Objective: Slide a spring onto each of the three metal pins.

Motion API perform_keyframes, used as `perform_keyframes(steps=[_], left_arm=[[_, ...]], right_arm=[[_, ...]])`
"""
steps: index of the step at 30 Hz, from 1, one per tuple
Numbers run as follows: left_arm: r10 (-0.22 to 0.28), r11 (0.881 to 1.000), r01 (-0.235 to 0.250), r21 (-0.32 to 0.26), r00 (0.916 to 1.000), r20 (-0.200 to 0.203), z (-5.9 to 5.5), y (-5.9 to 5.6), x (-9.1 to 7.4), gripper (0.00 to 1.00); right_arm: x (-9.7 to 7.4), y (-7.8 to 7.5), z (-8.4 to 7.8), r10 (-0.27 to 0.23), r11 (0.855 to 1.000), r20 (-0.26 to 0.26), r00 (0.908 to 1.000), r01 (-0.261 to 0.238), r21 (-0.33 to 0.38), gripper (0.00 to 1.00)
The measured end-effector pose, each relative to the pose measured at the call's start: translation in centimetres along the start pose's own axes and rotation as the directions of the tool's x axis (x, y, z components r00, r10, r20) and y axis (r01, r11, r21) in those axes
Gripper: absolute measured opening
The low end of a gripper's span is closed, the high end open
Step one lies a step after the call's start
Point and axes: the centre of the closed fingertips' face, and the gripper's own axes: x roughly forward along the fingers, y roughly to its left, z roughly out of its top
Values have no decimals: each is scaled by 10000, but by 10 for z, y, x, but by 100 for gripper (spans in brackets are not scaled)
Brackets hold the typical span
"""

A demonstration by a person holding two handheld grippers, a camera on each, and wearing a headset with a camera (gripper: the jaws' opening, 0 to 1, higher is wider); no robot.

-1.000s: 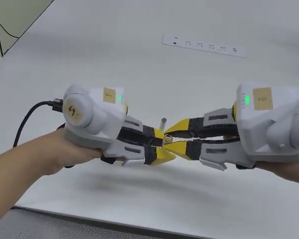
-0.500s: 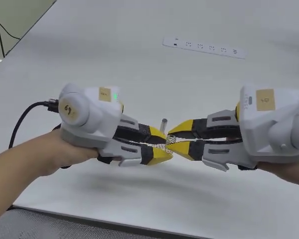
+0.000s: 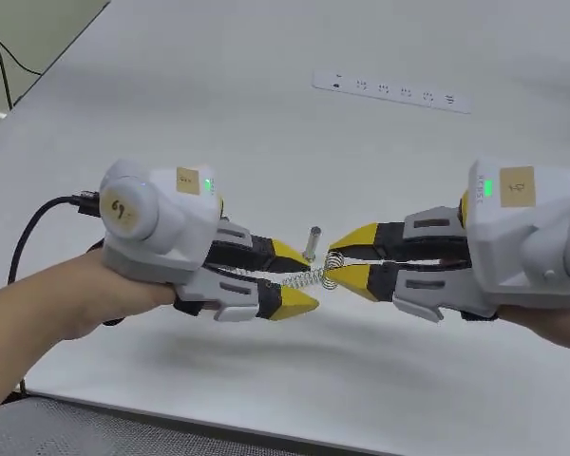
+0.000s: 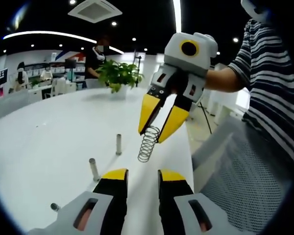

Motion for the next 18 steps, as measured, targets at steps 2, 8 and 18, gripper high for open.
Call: perform_keyframes(steps=[2, 8, 18], left_arm=[[48, 10000, -48, -19, 10000, -15, -1, 0, -3, 17], [135, 9994, -139, -323, 9998, -133, -7, 3, -15, 20], [610, 9948, -636, -800, 9976, -340, -22, 11, -42, 28]], right_arm=[[-1, -1, 0, -53, 10000, 19, 10000, 53, 30, 7], [-2, -4, -3, -193, 9998, -61, 9998, 193, 4, 7], [-4, -11, -5, -500, 9987, -99, 9987, 501, 23, 7]])
